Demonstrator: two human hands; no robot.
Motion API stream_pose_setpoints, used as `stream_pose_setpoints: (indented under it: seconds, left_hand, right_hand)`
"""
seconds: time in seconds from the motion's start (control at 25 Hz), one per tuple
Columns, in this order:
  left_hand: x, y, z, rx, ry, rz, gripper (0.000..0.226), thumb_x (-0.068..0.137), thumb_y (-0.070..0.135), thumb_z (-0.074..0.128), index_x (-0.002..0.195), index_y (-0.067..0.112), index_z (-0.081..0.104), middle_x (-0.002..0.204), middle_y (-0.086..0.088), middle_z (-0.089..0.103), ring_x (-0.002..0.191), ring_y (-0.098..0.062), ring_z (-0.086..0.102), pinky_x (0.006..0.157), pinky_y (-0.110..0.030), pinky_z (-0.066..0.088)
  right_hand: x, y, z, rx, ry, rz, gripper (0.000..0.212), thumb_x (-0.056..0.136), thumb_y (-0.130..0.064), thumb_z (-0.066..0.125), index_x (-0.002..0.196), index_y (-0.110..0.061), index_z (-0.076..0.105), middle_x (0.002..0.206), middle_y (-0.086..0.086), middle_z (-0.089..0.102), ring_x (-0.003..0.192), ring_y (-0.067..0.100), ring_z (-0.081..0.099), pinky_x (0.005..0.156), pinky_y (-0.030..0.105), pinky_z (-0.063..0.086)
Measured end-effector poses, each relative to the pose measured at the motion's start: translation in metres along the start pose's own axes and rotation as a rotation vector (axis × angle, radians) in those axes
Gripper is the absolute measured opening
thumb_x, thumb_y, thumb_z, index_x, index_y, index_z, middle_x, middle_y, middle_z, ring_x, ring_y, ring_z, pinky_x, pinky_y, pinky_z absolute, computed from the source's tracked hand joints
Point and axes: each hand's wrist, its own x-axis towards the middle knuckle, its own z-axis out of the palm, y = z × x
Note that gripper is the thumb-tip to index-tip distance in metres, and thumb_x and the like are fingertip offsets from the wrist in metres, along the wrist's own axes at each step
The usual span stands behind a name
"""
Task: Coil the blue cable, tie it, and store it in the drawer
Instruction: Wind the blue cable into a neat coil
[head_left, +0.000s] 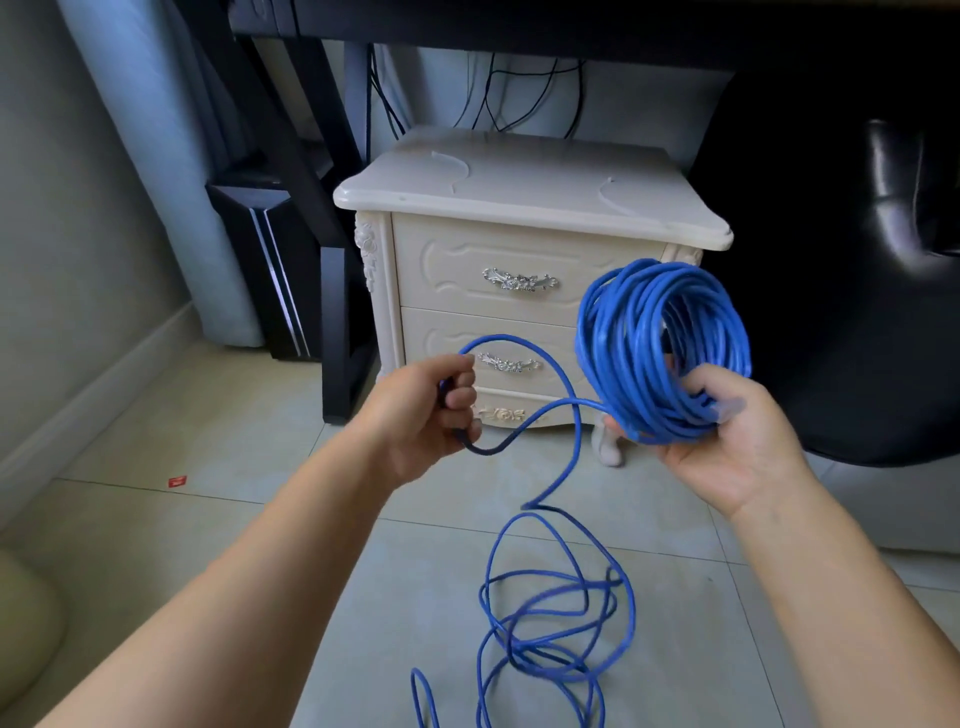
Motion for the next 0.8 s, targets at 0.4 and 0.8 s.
stream_pose_setpoints:
  seconds: [0.4, 0.8]
  left_hand:
    - [-0.017, -0.007, 0.018, 0.424, -0.255, 0.248, 0.029, 0.09, 0.013, 0.048, 0.088, 0.02, 0.076, 0.085, -0.001, 0.063, 0.074, -0.018, 0.054, 0.066, -0.022, 0.045]
    - [-0.008, -0.024, 0.014, 0.827, -0.132, 0.375, 0.073, 0.075, 0.014, 0.082, 0.133, 0.031, 0.042, 0.105, 0.008, 0.066, 0.081, 0.0, 0.067, 0.076, -0.019, 0.055]
  right_hand:
    - [-0.012, 0.023, 0.017, -0.969, 0.179, -0.151, 0.022, 0.071, 0.006, 0.06, 0.087, -0.008, 0.059, 0.055, 0.008, 0.054, 0.039, 0.016, 0.046, 0.047, 0.023, 0.037]
    - [-0.022, 0.04, 0.028, -0.837, -0.077, -0.224, 0.061, 0.075, 0.008, 0.062, 0.112, -0.04, 0.063, 0.077, -0.006, 0.063, 0.07, 0.014, 0.057, 0.064, 0.023, 0.048]
